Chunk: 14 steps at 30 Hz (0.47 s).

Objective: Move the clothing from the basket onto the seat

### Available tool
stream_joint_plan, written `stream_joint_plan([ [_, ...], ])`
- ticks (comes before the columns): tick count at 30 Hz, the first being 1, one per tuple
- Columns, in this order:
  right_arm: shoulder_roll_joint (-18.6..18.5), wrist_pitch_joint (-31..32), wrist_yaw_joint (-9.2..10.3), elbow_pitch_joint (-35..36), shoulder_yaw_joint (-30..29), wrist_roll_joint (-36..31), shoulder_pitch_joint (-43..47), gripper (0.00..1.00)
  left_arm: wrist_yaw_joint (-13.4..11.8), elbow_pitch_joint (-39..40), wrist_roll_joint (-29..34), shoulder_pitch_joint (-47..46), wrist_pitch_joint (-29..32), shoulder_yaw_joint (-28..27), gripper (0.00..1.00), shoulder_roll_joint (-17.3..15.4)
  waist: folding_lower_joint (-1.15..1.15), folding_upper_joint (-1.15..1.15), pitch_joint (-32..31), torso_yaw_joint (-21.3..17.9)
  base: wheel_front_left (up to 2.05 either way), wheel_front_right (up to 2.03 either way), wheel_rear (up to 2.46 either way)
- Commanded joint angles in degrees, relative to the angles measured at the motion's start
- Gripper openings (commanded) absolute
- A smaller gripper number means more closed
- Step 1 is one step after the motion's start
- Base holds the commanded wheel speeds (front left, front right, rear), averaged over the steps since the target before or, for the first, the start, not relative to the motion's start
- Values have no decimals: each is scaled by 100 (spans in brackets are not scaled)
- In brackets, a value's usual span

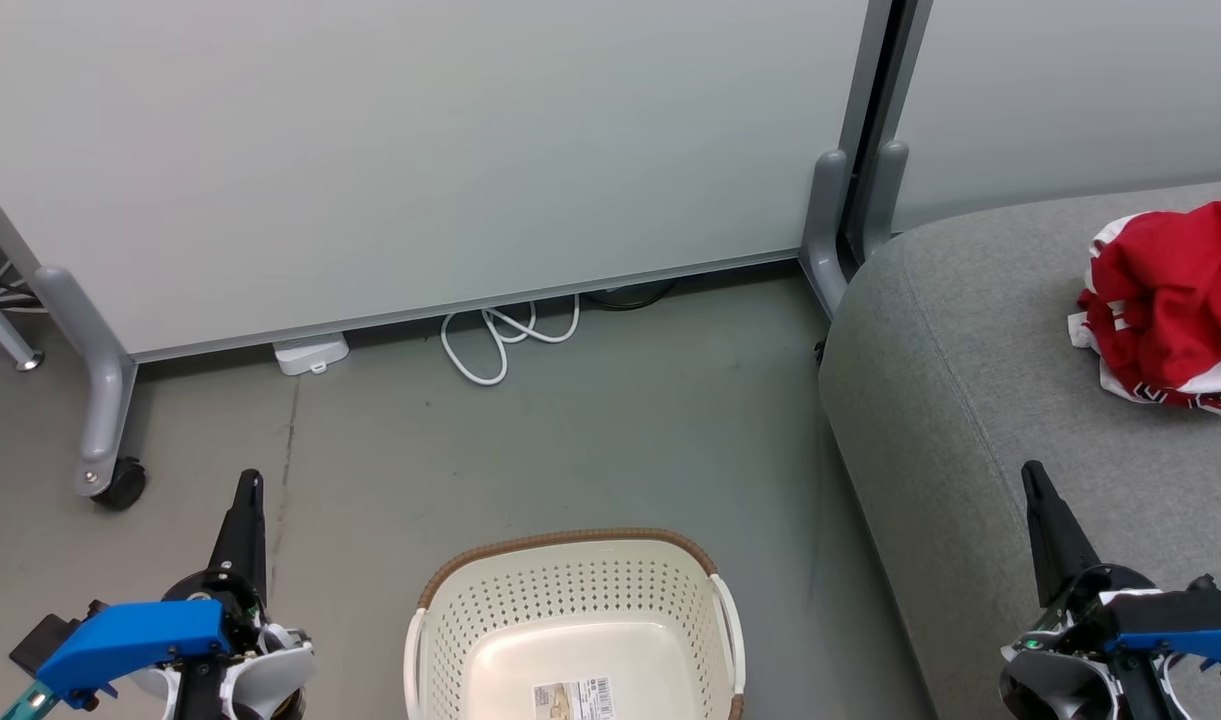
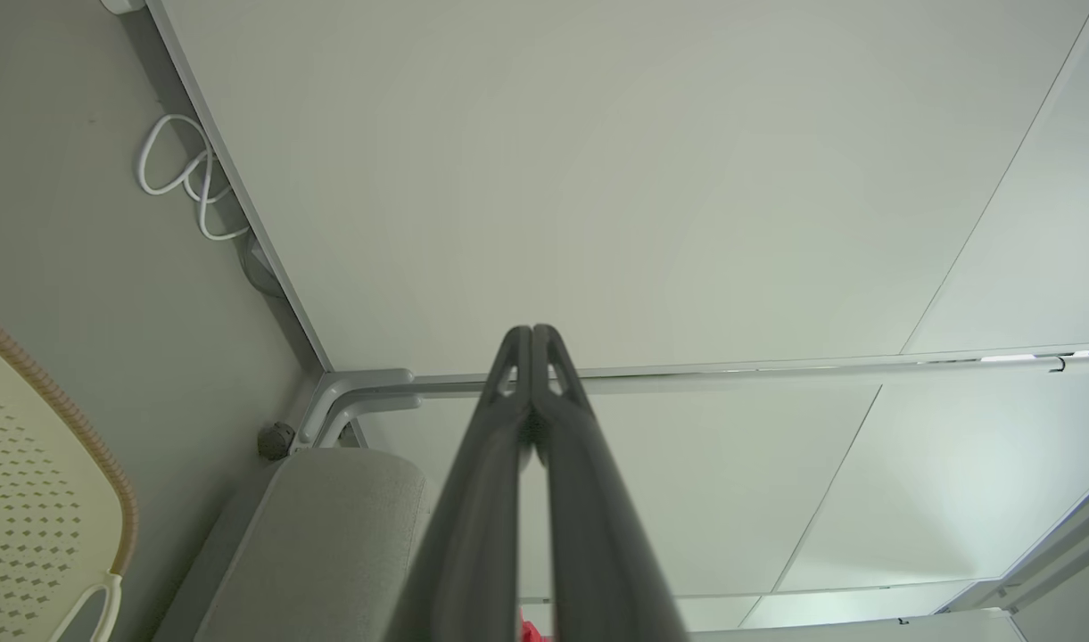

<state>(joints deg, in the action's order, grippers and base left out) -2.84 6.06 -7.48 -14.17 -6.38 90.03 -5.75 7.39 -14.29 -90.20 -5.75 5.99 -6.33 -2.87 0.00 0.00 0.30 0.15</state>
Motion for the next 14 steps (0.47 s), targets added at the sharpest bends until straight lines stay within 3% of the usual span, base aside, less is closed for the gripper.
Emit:
stream_joint_plan([
  [1, -7, 38, -2, 20, -19, 120, -78, 0, 18, 34, -104, -77, 41, -21, 0, -7, 0, 0, -4, -4, 0, 0, 0],
  [14, -7, 73, -2, 23, -24, 244, -80, 0, 18, 35, -224, -71, 77, -34, 0, -6, 0, 0, -13, -15, 0, 0, 0],
])
